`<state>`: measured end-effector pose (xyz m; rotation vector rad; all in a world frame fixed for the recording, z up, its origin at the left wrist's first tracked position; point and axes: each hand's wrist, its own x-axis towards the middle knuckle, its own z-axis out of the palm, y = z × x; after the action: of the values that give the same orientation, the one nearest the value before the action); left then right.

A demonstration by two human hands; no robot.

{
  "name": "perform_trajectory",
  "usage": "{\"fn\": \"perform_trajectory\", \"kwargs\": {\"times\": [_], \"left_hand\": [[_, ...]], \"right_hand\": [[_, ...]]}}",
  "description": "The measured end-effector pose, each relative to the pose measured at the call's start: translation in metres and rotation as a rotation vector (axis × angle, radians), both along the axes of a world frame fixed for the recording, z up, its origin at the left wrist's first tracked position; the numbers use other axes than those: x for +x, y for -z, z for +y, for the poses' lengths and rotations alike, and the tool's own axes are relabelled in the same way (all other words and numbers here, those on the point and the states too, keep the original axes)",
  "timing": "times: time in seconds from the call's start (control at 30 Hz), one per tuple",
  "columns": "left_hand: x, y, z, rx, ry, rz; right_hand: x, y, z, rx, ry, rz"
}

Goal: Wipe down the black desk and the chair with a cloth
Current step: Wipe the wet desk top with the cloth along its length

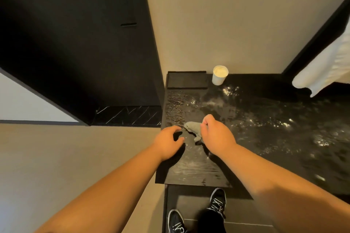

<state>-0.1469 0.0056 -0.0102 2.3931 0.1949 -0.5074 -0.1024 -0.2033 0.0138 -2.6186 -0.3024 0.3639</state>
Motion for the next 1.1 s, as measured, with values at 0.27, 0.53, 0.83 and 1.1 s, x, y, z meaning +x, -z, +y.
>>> {"fn": "perform_trajectory", "kwargs": {"times": [0.27, 0.53, 0.83, 1.1], "left_hand": [[-0.058, 0.016, 0.011, 0.080, 0.101, -0.071], [-0.084, 0.033, 0.007, 0.181, 0.151, -0.147], [-0.105, 0.074, 0.003, 0.336, 0.207, -0.172], [-0.104, 0.073, 0.002, 0.340, 0.177, -0.147]], "right_hand": [[-0.066, 0.031, -0.009, -0.121, -0.169, -0.017], [-0.093, 0.063, -0.016, -0.235, -0.288, -0.080], [-0.086, 0.077, -0.012, -0.233, -0.250, -0.209], [-0.082, 0.059, -0.013, -0.056, -0.147, -0.078]]}}
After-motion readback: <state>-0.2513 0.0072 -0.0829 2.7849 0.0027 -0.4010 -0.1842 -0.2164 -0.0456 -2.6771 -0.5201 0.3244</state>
